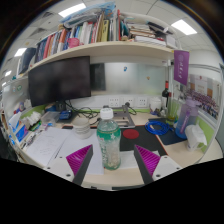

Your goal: Pour water

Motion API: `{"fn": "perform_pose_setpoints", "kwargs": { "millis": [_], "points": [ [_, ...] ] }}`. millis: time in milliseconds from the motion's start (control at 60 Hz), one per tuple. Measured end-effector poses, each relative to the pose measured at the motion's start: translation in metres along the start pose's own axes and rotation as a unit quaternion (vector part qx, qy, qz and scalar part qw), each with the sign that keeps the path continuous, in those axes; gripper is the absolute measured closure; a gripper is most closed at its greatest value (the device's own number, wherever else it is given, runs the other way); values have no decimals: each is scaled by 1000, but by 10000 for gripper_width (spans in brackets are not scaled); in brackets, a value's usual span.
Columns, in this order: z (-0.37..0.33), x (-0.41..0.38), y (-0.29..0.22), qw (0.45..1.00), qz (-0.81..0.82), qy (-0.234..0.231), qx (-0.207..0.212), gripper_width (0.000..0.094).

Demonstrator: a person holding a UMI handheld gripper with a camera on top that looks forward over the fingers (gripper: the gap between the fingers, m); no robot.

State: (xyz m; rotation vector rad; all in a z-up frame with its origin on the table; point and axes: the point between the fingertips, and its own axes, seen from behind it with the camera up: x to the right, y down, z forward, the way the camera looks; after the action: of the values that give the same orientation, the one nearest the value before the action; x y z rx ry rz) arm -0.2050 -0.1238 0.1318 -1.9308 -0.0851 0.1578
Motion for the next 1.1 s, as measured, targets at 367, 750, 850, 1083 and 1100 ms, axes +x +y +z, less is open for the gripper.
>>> {"fn": "perform_pose_setpoints", "kwargs": {
  "millis": [367, 750, 850, 1083, 1100],
  "points": [
    [96, -3, -8, 998, -12, 37, 51, 391],
    [114, -10, -19, 995, -49, 59, 70, 608],
    [116, -12, -28, 995, -59, 59, 52, 615],
    [159, -28, -72, 955, -288, 64, 13, 614],
    [164, -30, -74, 949, -309, 63, 9, 614]
  ]
}}
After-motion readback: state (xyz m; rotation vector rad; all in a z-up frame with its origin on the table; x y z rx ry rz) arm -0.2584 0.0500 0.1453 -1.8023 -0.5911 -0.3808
